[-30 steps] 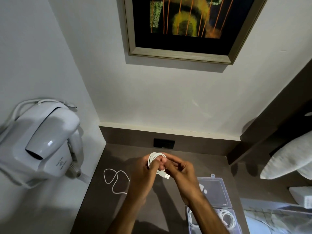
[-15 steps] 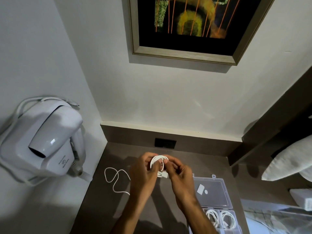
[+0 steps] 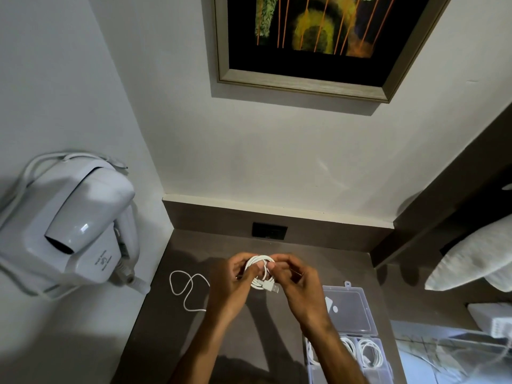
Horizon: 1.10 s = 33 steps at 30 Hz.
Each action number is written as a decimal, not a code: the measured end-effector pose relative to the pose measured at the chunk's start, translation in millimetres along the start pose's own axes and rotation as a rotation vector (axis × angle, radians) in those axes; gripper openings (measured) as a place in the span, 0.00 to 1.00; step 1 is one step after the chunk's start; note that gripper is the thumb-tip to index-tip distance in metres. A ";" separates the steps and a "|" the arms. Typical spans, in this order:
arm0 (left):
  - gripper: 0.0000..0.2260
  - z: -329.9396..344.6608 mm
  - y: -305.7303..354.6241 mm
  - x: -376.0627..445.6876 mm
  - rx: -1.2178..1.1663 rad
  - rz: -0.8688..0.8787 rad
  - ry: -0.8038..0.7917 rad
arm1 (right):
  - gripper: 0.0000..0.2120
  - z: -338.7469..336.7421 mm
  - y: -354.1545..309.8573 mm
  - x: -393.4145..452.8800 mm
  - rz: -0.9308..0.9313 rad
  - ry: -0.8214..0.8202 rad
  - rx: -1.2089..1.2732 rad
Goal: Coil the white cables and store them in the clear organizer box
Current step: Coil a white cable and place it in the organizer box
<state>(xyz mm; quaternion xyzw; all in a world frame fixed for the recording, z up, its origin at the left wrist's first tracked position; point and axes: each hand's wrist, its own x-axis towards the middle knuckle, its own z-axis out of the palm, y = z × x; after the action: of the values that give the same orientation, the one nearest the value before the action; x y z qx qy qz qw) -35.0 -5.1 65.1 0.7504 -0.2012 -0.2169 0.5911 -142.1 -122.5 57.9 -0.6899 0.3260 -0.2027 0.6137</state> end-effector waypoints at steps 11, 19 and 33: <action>0.08 2.6 -0.4 -1.1 -0.151 -0.144 0.073 | 0.07 -0.4 3.9 -0.3 -0.012 0.032 -0.013; 0.05 9.6 -6.7 1.5 0.004 -0.011 0.132 | 0.07 -2.8 6.7 1.1 0.126 -0.028 0.160; 0.05 5.4 -22.3 2.5 0.063 0.104 -0.078 | 0.13 -8.2 9.5 -4.8 0.492 -0.078 0.598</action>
<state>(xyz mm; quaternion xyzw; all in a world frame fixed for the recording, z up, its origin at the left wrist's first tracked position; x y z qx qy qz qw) -35.0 -5.9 42.1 0.7480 -0.2698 -0.2086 0.5694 -153.0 -125.3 50.5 -0.3891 0.3848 -0.1093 0.8298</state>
